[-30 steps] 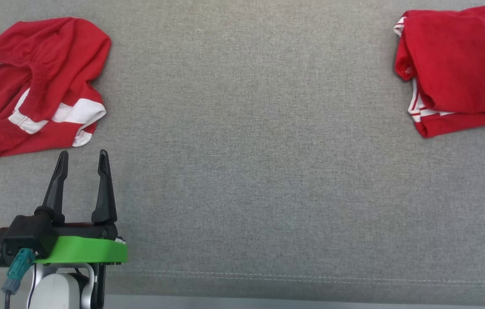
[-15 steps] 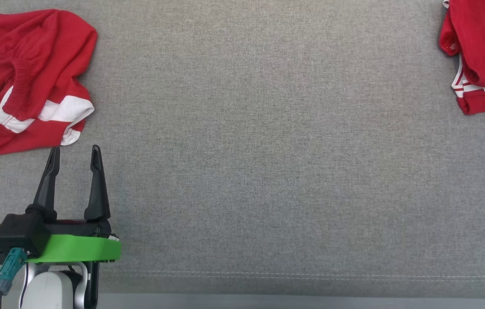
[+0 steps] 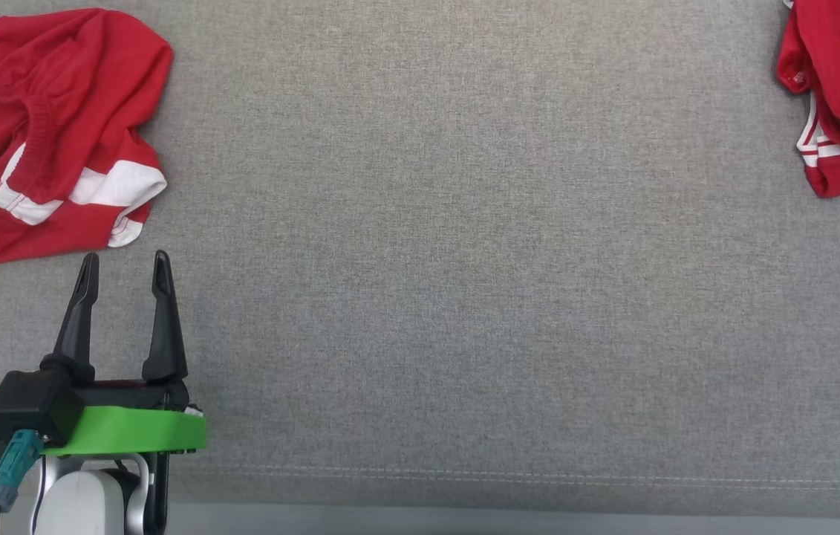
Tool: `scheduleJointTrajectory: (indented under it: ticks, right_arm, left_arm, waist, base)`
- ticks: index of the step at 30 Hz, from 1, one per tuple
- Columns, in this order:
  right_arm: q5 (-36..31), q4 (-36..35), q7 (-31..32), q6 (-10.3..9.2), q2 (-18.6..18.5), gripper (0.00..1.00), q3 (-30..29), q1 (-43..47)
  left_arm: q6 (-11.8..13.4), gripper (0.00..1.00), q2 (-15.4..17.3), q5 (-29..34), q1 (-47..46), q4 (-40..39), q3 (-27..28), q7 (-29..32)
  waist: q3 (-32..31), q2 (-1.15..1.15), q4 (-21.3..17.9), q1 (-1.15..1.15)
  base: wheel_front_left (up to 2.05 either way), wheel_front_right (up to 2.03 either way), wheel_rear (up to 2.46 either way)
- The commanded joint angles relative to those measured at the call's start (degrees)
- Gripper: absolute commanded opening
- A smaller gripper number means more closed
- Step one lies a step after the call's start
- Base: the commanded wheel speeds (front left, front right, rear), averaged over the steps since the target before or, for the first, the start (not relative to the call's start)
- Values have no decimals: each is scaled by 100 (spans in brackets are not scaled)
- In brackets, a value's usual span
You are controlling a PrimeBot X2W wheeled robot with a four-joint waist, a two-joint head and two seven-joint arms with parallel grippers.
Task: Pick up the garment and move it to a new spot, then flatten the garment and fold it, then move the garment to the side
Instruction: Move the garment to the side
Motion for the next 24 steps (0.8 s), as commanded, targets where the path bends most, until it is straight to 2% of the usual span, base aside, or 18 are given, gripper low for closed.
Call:
scheduleJointTrajectory:
  ticks: [1, 10, 21, 24]
  right_arm:
    - [-49, 30, -24, -9, -33, 100, -3, 17]
    - [-188, 48, -204, -9, 131, 100, -53, 36]
    - [265, -544, -1663, -9, 732, 100, -312, 567]
    - [387, -844, -2277, -9, 973, 100, -360, 936]
  left_arm:
    - [-12, 100, -1, 41, -46, -7, 27, 1]
    - [-13, 100, -16, 59, 3, 3, 84, 1]
    - [-13, 100, -94, 77, 158, 36, 158, 1]
    - [-12, 100, -115, 86, 259, 56, 196, 1]
  waist:
    - [-6, 0, -1, 0]
    - [-105, 0, -28, 0]
    - [-593, 0, -89, 0]
    - [-854, 0, -133, 0]
  base:
    - [0, 0, 0]
    - [0, 0, 0]
    - [0, 0, 0]
    - [0, 0, 0]
